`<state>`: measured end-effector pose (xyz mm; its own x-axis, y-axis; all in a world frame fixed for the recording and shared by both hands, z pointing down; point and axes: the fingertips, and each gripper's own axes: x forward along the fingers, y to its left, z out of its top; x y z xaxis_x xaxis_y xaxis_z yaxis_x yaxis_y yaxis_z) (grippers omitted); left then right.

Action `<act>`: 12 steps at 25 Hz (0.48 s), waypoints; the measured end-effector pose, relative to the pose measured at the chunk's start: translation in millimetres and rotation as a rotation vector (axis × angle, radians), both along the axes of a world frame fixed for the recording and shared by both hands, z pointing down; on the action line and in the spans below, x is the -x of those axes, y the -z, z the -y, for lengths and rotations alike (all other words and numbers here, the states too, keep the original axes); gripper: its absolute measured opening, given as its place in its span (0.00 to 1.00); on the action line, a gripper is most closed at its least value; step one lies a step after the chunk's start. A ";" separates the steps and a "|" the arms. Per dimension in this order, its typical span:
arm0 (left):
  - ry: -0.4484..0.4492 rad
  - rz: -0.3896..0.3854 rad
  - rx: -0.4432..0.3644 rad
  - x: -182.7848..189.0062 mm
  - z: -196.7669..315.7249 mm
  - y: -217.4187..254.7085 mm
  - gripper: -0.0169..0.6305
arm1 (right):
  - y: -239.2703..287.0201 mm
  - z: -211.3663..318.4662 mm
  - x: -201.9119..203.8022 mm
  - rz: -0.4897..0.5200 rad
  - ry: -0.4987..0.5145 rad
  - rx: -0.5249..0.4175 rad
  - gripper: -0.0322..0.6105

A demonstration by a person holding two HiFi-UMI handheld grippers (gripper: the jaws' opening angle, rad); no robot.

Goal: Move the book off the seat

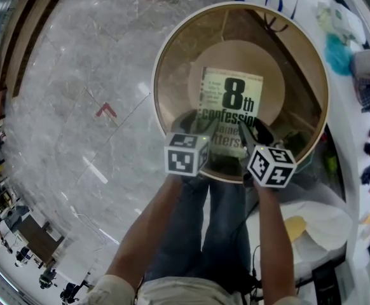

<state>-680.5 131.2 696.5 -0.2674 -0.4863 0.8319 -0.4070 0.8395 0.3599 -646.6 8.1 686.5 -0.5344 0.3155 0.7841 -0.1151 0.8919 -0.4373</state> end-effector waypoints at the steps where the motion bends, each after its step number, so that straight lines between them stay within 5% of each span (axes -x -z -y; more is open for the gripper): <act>1: -0.005 0.005 0.005 0.5 0.2 2.6 0.42 | 1.0 1.3 -0.2 0.001 -0.010 -0.004 0.35; 12: -0.013 0.088 0.015 12.5 -1.1 45.8 0.42 | 49.8 -3.6 7.1 0.077 -0.020 -0.057 0.35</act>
<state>-693.0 132.3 650.7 -0.3335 -0.4774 0.8129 -0.4469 0.8393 0.3095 -653.6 11.7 636.7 -0.5997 0.2601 0.7568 -0.1010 0.9135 -0.3940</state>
